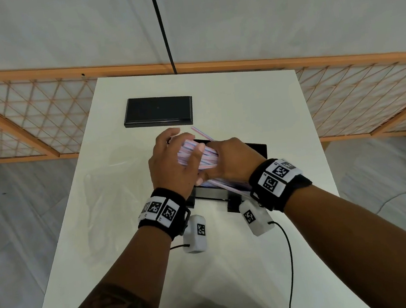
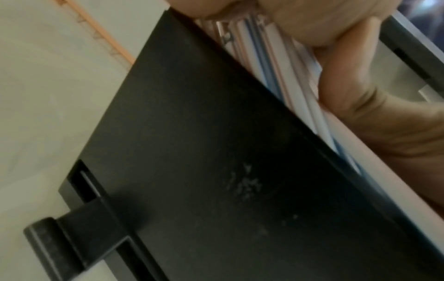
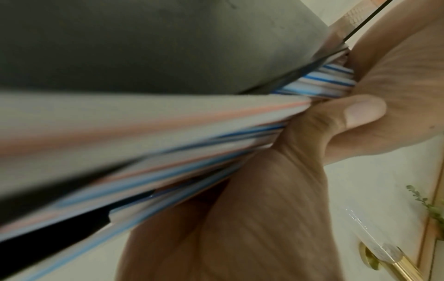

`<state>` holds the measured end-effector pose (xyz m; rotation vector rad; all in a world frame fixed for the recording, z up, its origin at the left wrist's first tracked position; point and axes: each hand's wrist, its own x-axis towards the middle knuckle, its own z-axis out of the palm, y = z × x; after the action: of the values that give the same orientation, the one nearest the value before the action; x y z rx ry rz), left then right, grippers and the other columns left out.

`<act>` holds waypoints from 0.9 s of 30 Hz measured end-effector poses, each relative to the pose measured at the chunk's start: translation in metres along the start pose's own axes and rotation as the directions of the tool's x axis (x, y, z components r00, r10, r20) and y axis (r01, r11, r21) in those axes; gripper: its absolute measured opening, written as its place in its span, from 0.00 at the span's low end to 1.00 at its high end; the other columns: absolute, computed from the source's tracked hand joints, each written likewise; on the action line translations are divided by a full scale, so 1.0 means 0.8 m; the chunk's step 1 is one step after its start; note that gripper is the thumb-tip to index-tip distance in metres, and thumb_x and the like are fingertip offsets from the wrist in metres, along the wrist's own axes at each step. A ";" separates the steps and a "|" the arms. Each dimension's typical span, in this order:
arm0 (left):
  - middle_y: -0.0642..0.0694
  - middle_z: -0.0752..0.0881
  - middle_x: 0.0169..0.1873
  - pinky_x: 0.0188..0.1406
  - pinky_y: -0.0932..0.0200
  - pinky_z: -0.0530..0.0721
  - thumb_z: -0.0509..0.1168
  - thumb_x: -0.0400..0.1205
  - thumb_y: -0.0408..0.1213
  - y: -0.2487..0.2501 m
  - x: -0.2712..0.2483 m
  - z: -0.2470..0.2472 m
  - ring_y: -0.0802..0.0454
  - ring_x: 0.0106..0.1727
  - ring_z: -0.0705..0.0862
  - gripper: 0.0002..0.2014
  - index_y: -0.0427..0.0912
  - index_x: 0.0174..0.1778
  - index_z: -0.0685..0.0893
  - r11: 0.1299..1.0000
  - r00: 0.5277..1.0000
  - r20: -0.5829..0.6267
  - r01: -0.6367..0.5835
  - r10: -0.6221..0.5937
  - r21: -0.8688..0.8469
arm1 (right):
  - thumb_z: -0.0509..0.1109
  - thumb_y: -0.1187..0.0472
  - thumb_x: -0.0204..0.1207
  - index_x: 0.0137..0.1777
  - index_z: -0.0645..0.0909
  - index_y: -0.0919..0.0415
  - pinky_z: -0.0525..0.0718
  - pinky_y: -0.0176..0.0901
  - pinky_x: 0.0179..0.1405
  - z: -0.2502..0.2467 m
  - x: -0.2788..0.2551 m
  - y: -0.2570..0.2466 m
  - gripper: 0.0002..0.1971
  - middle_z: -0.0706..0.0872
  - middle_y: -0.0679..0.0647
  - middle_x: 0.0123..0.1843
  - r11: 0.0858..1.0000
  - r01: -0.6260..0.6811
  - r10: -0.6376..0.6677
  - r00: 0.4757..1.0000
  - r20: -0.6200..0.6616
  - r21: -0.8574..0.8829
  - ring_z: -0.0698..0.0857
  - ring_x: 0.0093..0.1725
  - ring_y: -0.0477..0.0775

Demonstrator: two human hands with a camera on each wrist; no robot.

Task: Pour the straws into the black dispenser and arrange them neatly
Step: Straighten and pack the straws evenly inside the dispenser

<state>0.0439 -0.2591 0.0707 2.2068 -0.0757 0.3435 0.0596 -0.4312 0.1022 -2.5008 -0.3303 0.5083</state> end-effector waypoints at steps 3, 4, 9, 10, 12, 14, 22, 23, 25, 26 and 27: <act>0.59 0.75 0.60 0.54 0.45 0.85 0.69 0.76 0.52 0.002 0.005 0.003 0.56 0.56 0.82 0.10 0.53 0.49 0.84 0.999 0.998 -0.035 0.047 -0.046 0.007 | 0.84 0.30 0.56 0.66 0.83 0.48 0.84 0.42 0.53 -0.001 -0.001 0.001 0.39 0.90 0.47 0.52 0.997 0.042 -0.039 0.998 -0.040 0.070 0.86 0.50 0.48; 0.59 0.75 0.58 0.54 0.45 0.85 0.69 0.74 0.49 0.004 0.007 0.004 0.56 0.55 0.82 0.09 0.52 0.47 0.83 0.998 0.997 -0.050 0.063 -0.063 0.003 | 0.85 0.32 0.57 0.66 0.84 0.48 0.83 0.41 0.53 -0.001 -0.001 0.002 0.38 0.90 0.46 0.51 0.994 0.054 -0.047 0.997 -0.067 0.094 0.86 0.50 0.47; 0.57 0.76 0.52 0.52 0.42 0.84 0.67 0.71 0.42 0.009 0.016 0.005 0.53 0.51 0.81 0.10 0.53 0.47 0.79 0.984 0.980 -0.109 0.163 -0.169 -0.066 | 0.87 0.40 0.60 0.64 0.85 0.46 0.82 0.33 0.53 0.007 -0.002 0.001 0.31 0.91 0.44 0.50 0.959 0.046 -0.012 0.993 -0.121 0.280 0.87 0.49 0.42; 0.58 0.76 0.53 0.53 0.41 0.84 0.66 0.71 0.43 0.009 0.016 0.005 0.53 0.53 0.81 0.12 0.55 0.50 0.78 0.984 0.979 -0.106 0.167 -0.173 -0.069 | 0.87 0.41 0.61 0.65 0.85 0.46 0.82 0.30 0.53 0.008 -0.003 0.001 0.31 0.91 0.43 0.51 0.953 0.047 -0.009 0.992 -0.126 0.299 0.87 0.50 0.41; 0.57 0.76 0.56 0.56 0.42 0.85 0.66 0.72 0.44 0.009 0.016 0.005 0.52 0.56 0.81 0.19 0.58 0.60 0.78 0.986 0.983 -0.087 0.161 -0.165 -0.044 | 0.86 0.40 0.63 0.63 0.85 0.45 0.81 0.30 0.49 0.009 -0.006 0.001 0.29 0.90 0.43 0.47 0.954 0.066 -0.027 0.991 -0.135 0.293 0.86 0.46 0.39; 0.55 0.76 0.59 0.58 0.43 0.84 0.64 0.74 0.46 0.009 0.015 0.003 0.52 0.59 0.80 0.24 0.59 0.69 0.77 0.987 0.986 -0.057 0.159 -0.160 -0.011 | 0.83 0.35 0.64 0.61 0.85 0.47 0.82 0.36 0.46 0.009 -0.010 0.002 0.28 0.89 0.45 0.43 0.971 0.094 -0.063 0.987 -0.145 0.218 0.85 0.42 0.43; 0.57 0.71 0.65 0.55 0.41 0.87 0.61 0.78 0.50 0.006 0.011 0.005 0.57 0.61 0.78 0.15 0.58 0.61 0.78 0.990 0.986 -0.096 0.137 -0.138 -0.016 | 0.78 0.30 0.66 0.56 0.83 0.48 0.71 0.37 0.33 0.009 -0.025 0.000 0.27 0.84 0.43 0.39 0.991 0.119 -0.131 0.956 -0.261 -0.061 0.79 0.36 0.47; 0.57 0.71 0.65 0.55 0.42 0.87 0.61 0.78 0.48 0.006 0.011 0.005 0.60 0.60 0.77 0.15 0.56 0.61 0.78 0.992 0.986 -0.104 0.126 -0.127 -0.018 | 0.78 0.30 0.66 0.57 0.83 0.48 0.75 0.39 0.34 0.010 -0.028 0.000 0.28 0.86 0.44 0.41 0.990 0.116 -0.133 0.950 -0.282 -0.075 0.79 0.37 0.47; 0.57 0.72 0.66 0.57 0.42 0.86 0.62 0.79 0.47 0.006 0.011 0.004 0.64 0.58 0.75 0.14 0.54 0.60 0.79 0.994 0.987 -0.118 0.106 -0.106 -0.013 | 0.79 0.31 0.66 0.60 0.84 0.50 0.83 0.45 0.41 0.014 -0.036 0.001 0.30 0.88 0.46 0.46 0.991 0.103 -0.125 0.926 -0.356 -0.081 0.82 0.41 0.48; 0.57 0.73 0.66 0.58 0.43 0.86 0.63 0.80 0.47 0.006 0.011 0.004 0.65 0.59 0.75 0.14 0.53 0.61 0.79 0.995 0.988 -0.120 0.098 -0.098 -0.006 | 0.80 0.33 0.66 0.61 0.84 0.52 0.84 0.45 0.45 0.016 -0.043 0.003 0.31 0.89 0.47 0.49 0.993 0.096 -0.118 0.903 -0.413 -0.074 0.84 0.44 0.49; 0.56 0.74 0.67 0.59 0.44 0.86 0.63 0.81 0.47 0.006 0.011 0.004 0.65 0.59 0.75 0.14 0.52 0.62 0.79 0.996 0.989 -0.117 0.092 -0.091 0.005 | 0.80 0.35 0.66 0.62 0.84 0.54 0.84 0.44 0.48 0.017 -0.051 0.004 0.31 0.89 0.48 0.52 0.994 0.087 -0.107 0.873 -0.476 -0.063 0.85 0.48 0.50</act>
<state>0.0520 -0.2637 0.0751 2.1872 0.0914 0.4215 0.0179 -0.4413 0.1014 -2.5272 -0.2677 -0.1683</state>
